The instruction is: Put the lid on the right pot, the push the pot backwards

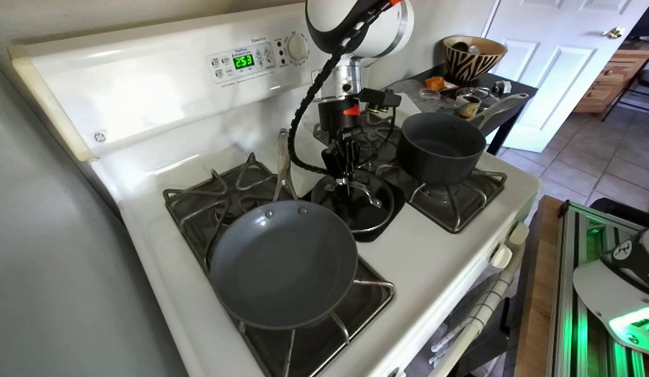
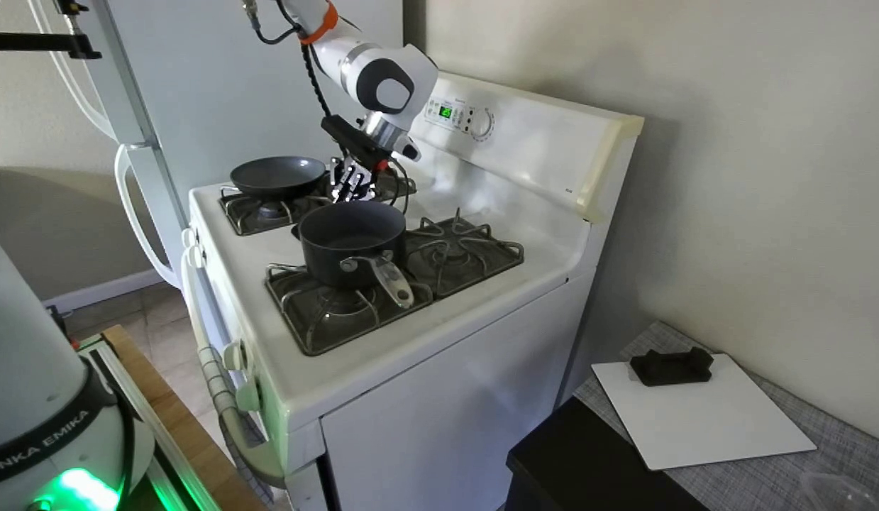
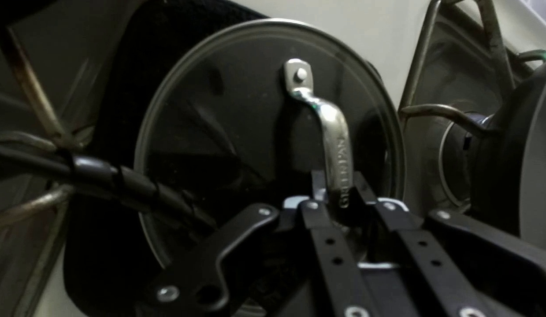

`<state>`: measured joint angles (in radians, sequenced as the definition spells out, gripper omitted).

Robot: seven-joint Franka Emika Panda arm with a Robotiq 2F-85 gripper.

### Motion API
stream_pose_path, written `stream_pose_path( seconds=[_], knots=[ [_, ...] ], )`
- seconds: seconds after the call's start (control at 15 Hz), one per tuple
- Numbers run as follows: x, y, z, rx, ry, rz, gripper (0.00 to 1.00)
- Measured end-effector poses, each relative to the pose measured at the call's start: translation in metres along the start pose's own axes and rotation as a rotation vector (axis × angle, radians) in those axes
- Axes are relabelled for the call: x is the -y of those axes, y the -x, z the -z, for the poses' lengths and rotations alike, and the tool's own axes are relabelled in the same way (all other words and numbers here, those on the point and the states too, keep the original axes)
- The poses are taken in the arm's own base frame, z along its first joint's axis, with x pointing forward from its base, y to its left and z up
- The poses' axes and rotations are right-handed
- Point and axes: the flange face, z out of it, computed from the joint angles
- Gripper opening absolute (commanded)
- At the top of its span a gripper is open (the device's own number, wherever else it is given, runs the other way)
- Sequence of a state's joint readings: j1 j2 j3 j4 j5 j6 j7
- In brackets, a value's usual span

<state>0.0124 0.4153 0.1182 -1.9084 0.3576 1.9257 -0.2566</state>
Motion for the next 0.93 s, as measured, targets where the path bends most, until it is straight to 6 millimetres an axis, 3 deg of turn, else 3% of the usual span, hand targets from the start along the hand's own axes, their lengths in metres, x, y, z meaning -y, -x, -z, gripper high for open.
stream_pose_path(
  seconds=[0.13,0.2,0.27,0.93],
  knots=[
    [0.004,-0.001,-0.002,-0.001,0.027,0.015,0.08],
    [0.006,-0.002,-0.003,-0.001,0.042,0.023,0.10],
    [0.008,-0.002,-0.004,-0.002,0.055,0.031,0.02],
    [0.015,-0.004,-0.007,-0.004,0.086,0.045,0.00]
  ],
)
